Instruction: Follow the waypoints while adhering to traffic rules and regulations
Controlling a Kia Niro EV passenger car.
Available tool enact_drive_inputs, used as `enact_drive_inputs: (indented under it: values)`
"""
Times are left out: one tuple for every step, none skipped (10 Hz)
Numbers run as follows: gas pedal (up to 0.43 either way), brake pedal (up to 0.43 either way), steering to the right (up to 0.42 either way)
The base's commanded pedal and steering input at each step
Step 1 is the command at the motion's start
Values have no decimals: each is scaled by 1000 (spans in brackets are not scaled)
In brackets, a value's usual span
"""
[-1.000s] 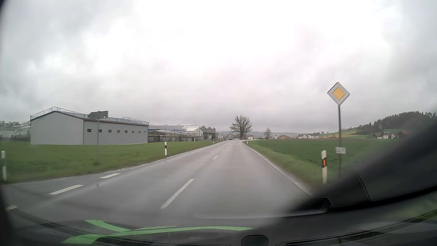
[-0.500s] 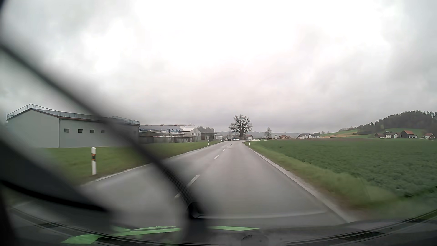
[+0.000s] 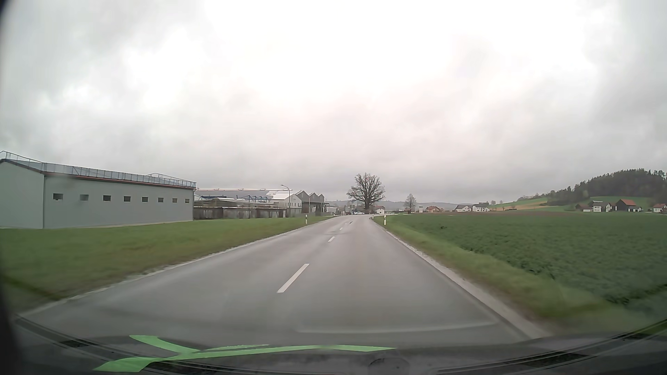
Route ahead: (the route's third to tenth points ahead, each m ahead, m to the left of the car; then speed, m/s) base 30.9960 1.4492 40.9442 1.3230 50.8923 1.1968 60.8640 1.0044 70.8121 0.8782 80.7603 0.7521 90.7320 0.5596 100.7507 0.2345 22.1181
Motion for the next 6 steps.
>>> enact_drive_inputs:
  values:
    - [138, 0, 1]
    - [138, 0, 1]
    - [138, 0, 1]
    - [118, 0, 1]
    - [98, 0, 1]
    - [79, 0, 1]
